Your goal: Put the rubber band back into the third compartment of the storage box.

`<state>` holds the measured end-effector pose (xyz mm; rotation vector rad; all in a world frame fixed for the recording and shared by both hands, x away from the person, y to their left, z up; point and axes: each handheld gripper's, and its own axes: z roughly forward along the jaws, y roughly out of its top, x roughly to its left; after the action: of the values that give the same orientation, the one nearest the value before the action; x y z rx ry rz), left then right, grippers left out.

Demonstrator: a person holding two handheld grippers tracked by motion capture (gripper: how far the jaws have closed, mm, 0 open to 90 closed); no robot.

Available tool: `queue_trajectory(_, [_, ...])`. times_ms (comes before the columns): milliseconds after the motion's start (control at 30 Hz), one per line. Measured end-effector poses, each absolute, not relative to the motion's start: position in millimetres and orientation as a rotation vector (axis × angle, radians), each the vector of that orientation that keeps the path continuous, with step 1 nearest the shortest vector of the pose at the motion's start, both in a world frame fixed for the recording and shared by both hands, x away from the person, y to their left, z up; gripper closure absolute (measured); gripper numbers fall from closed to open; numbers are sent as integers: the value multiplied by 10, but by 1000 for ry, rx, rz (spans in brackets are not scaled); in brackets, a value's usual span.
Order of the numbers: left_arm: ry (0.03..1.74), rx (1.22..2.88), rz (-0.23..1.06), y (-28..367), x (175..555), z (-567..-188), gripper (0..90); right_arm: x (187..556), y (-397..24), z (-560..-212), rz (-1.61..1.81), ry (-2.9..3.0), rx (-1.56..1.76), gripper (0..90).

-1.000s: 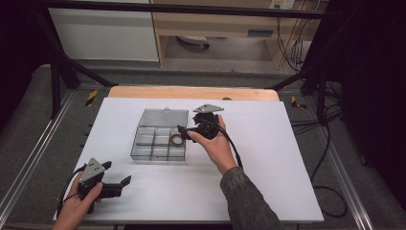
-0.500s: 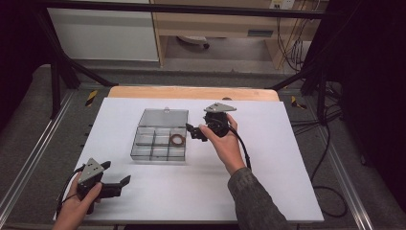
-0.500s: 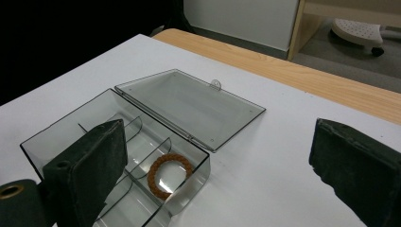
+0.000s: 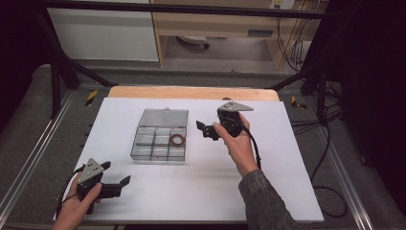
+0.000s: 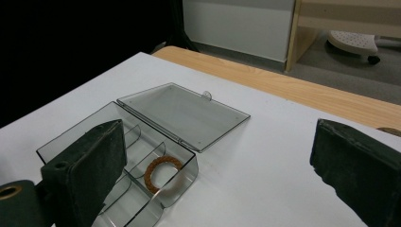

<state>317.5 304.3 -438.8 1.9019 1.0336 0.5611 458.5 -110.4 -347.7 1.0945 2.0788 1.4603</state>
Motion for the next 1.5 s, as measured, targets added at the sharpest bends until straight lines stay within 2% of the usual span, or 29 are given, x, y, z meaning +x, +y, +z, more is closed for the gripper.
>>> queue_trajectory(1133, [1096, 1814, 560, 3119, 3171, -4369, 64, 3981, -2406, -3527, 1516, 1828, 1190, 37])
queue_trajectory(1500, [1067, 1813, 557, 3096, 3159, -4358, 63, 3757, -2695, -3711, 1485, 1799, 1241, 38])
